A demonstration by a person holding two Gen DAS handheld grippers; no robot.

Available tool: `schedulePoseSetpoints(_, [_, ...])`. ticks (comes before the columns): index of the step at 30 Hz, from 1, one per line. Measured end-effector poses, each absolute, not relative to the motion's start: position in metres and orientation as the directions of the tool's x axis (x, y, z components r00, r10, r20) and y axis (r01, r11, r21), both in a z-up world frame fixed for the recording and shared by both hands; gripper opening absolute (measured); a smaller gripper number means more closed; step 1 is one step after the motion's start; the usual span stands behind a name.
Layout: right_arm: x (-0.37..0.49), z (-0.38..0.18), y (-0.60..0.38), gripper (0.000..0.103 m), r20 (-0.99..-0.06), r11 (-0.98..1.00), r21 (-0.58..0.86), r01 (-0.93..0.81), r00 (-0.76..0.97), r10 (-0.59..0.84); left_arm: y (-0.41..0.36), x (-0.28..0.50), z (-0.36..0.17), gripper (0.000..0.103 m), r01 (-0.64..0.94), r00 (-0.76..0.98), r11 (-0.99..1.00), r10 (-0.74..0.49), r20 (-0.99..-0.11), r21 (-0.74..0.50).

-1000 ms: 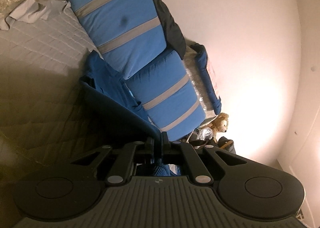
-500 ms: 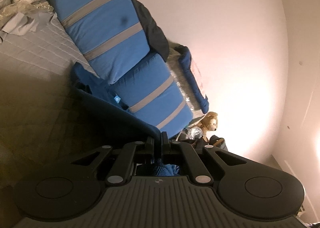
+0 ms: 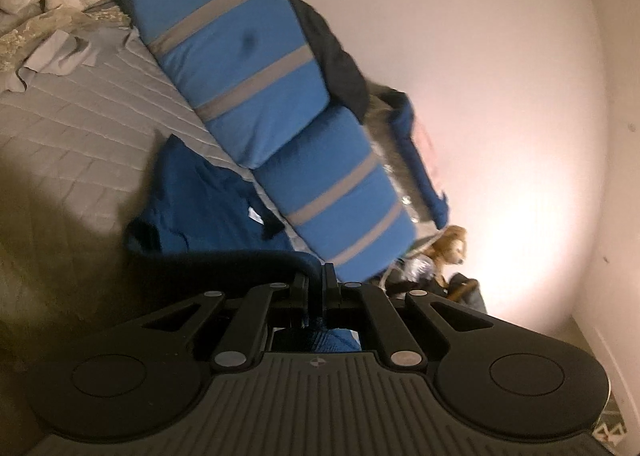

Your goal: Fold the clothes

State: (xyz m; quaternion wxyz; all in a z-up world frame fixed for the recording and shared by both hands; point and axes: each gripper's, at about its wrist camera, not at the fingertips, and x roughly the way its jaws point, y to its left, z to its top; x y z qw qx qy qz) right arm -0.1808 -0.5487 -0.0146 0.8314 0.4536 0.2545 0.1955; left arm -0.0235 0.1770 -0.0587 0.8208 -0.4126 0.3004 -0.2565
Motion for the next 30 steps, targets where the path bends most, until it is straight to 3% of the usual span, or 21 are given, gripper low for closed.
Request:
schedulePoseSetpoints(7, [-0.119,0.008,-0.530,0.007,-0.353,0.610,0.790,-0.055,0.773,0.527,0.172,0.019,-0.056,0.005,0.150,0.703,0.563,-0.639,-0.312,-0.813])
schedulePoseSetpoints(18, [-0.039,0.002,-0.538,0.007,-0.369,0.631,0.775,-0.006,0.807,0.460,0.154,0.089,-0.057,0.005,0.153,0.718,0.563,-0.628,-0.300,-0.812])
schedulePoseSetpoints(30, [0.024,-0.018,-0.537,0.007,-0.420,0.671,0.740,0.048,0.812,0.406,0.132,0.158,-0.071,0.005,0.086,0.711,0.624,-0.584,-0.391,-0.777])
